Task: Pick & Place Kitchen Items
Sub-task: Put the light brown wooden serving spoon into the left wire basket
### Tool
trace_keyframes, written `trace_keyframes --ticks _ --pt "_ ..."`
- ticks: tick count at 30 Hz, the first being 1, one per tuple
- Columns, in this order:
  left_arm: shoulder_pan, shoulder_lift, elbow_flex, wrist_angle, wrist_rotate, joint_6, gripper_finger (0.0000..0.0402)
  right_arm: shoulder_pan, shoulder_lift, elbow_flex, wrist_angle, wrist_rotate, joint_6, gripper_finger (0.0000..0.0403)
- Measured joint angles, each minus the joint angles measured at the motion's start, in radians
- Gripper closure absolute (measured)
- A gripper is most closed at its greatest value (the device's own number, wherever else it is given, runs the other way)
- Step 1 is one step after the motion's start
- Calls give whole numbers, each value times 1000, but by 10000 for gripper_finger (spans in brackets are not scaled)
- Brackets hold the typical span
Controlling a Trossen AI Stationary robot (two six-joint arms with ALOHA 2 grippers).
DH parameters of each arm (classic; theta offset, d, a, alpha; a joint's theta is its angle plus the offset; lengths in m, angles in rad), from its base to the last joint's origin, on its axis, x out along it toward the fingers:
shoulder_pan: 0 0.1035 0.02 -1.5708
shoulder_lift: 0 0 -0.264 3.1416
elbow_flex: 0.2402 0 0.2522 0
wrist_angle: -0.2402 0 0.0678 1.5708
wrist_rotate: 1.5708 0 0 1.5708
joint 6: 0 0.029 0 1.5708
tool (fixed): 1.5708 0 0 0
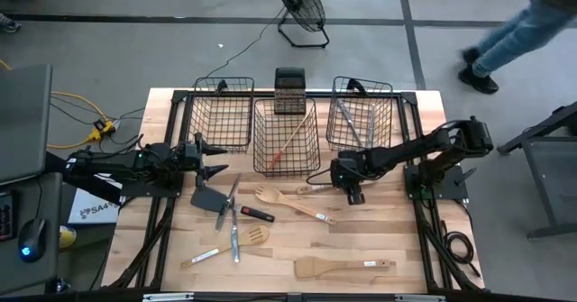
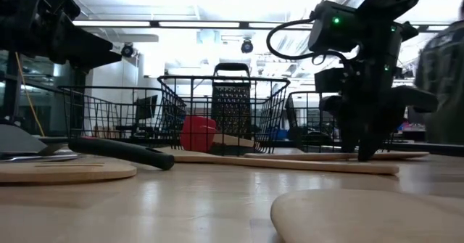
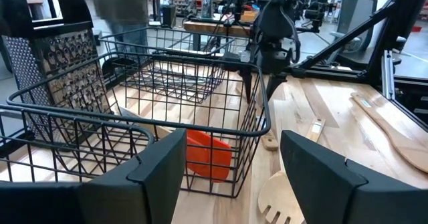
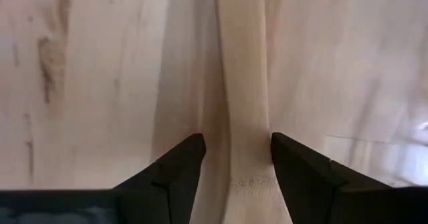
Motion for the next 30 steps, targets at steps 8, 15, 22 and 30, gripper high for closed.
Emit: trace_keyframes --ticks 8,15,22,30 --pt "0 0 0 0 0 0 165 49 0 -1 -9 -10 40 225" --pt "0 0 0 0 0 0 165 91 0 -2 -15 5 142 225" --pt "0 0 0 0 0 0 165 118 1 -2 -16 60 200 228" --pt "0 0 0 0 0 0 165 119 1 -3 -42 58 213 277"
